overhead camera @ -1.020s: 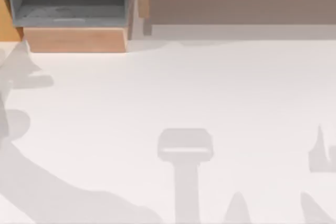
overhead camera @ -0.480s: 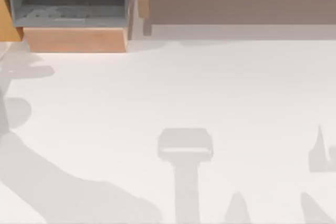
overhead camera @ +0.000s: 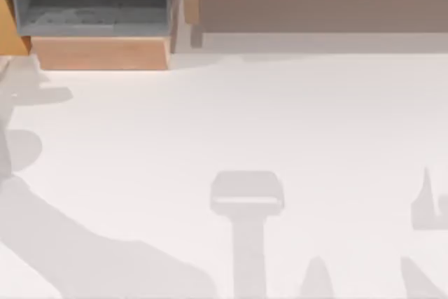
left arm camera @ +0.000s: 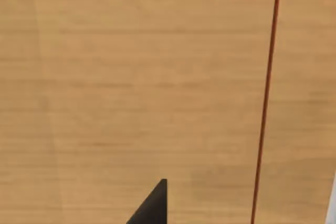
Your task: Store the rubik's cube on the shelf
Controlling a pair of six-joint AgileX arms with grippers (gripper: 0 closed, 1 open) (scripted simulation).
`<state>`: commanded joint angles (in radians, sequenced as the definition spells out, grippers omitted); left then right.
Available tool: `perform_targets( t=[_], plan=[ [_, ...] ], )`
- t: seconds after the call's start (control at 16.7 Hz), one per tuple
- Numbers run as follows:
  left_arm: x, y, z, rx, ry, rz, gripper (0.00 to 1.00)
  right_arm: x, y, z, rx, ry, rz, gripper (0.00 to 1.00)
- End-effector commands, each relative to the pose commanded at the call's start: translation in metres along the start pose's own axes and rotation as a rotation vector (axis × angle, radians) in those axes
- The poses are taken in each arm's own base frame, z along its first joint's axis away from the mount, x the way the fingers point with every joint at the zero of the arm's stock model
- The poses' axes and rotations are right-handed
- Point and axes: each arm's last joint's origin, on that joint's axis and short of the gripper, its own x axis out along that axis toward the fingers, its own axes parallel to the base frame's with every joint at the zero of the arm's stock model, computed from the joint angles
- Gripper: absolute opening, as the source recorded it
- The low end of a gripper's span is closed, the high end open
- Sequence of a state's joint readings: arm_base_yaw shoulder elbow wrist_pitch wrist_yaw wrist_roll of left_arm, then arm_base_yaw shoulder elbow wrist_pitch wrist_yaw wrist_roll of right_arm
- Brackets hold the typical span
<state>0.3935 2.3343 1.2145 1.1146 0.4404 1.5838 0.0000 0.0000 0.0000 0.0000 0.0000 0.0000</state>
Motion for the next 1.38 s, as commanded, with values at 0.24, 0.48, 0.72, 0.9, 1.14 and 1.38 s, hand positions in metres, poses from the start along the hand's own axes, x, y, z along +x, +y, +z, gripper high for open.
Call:
perform_targets(
  t=[0.24, 0.48, 0.72, 0.9, 1.14, 1.38],
  plan=[
    [0.0, 0.0, 0.0, 0.0, 0.0, 0.0, 0.25, 0.0, 0.0, 0.0, 0.0, 0.0, 0.0, 1.0],
    [0.0, 0.0, 0.0, 0.0, 0.0, 0.0, 0.0, 0.0, 0.0, 0.0, 0.0, 0.0, 0.0, 1.0],
    [0.0, 0.0, 0.0, 0.0, 0.0, 0.0, 0.0, 0.0, 0.0, 0.0, 0.0, 0.0, 0.0, 1.0],
    [0.0, 0.0, 0.0, 0.0, 0.0, 0.0, 0.0, 0.0, 0.0, 0.0, 0.0, 0.0, 0.0, 1.0],
    [-0.01, -0.001, -0.003, -0.01, 0.008, -0.008, 0.0, 0.0, 0.0, 0.0, 0.0, 0.0, 0.0, 1.0],
    [-0.045, -0.005, -0.002, -0.018, 0.004, -0.021, 0.0, 0.0, 0.0, 0.0, 0.0, 0.0, 0.0, 1.0]
  ],
)
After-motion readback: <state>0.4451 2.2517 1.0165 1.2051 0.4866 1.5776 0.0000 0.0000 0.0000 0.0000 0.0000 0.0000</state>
